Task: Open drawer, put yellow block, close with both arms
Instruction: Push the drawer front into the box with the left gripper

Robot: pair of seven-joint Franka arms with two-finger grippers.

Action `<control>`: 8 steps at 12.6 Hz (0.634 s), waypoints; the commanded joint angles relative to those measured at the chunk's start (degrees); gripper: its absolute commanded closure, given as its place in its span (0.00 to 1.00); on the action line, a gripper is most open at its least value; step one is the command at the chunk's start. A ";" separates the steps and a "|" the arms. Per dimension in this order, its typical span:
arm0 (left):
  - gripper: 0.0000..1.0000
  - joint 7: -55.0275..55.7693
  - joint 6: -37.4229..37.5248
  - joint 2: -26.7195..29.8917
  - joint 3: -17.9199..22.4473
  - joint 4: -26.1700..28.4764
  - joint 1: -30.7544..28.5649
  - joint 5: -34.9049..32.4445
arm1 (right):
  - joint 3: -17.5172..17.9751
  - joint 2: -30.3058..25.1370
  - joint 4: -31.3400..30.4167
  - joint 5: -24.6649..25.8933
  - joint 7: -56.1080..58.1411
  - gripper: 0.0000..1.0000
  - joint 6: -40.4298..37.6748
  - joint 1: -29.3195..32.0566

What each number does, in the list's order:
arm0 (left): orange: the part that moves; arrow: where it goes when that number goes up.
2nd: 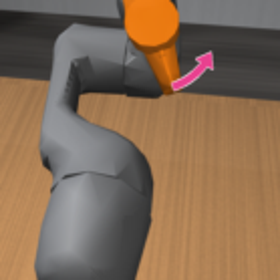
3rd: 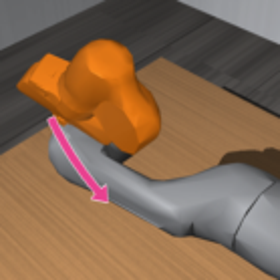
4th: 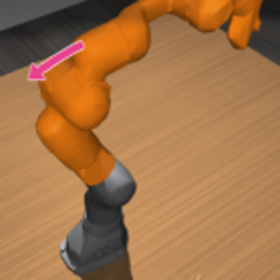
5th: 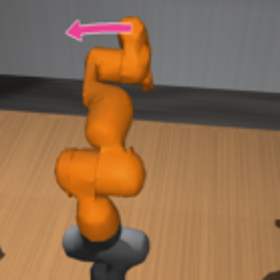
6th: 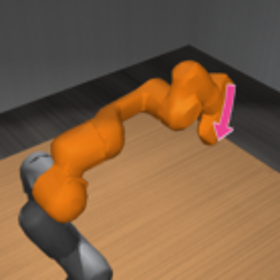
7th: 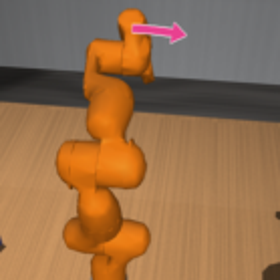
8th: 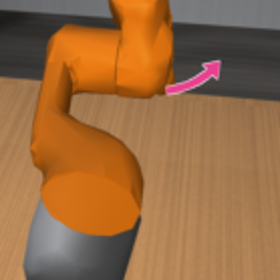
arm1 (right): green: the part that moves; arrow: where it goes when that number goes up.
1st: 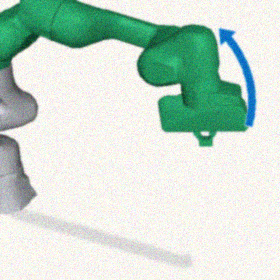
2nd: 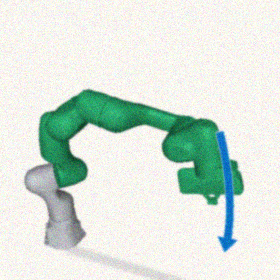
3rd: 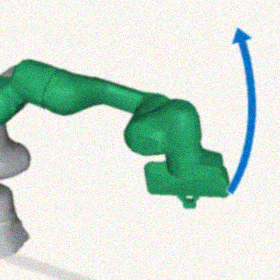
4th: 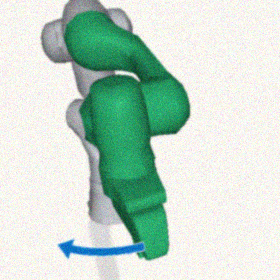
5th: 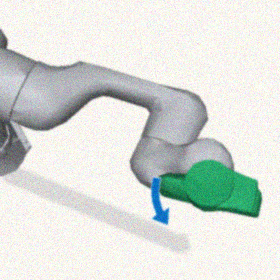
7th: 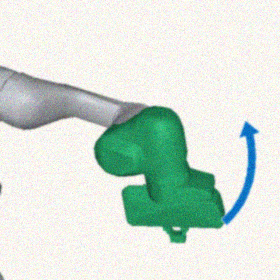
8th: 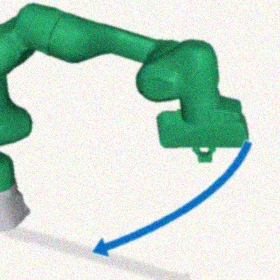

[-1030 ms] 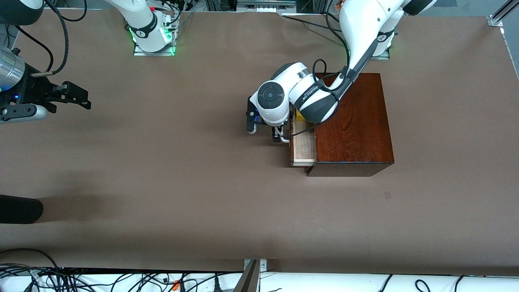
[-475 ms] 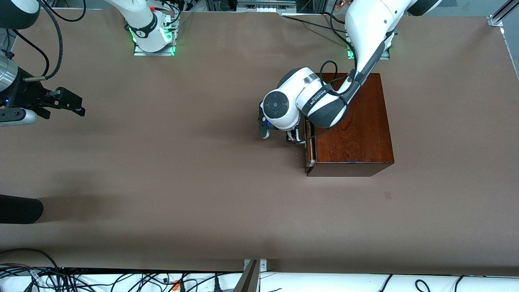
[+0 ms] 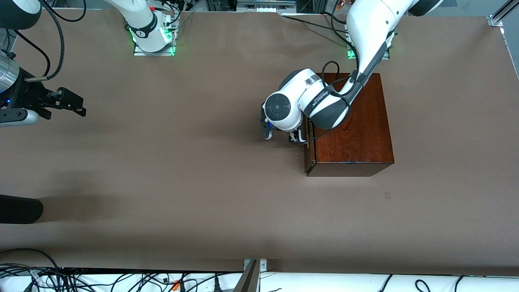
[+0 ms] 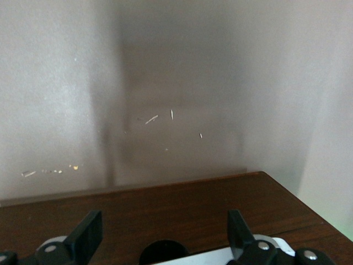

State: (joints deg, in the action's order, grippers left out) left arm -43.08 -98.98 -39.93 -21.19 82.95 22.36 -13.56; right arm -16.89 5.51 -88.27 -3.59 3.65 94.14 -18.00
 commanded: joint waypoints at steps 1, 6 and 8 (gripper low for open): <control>0.00 -1.22 1.42 1.70 -0.08 0.54 -0.65 -2.00 | 0.27 0.11 0.65 0.87 -0.66 0.00 -0.01 0.07; 0.00 -1.13 1.50 1.70 -0.08 -0.77 -0.47 -2.00 | 0.27 0.11 0.65 0.87 -0.66 0.00 -0.01 -0.01; 0.00 -1.13 1.68 1.70 -0.08 -0.51 -0.56 -2.00 | 0.27 0.11 0.65 0.87 -0.75 0.00 -0.01 -0.01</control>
State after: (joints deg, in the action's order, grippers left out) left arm -43.08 -98.84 -39.26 -21.15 82.35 22.21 -13.61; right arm -16.88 5.51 -88.27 -3.59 3.65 94.14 -18.01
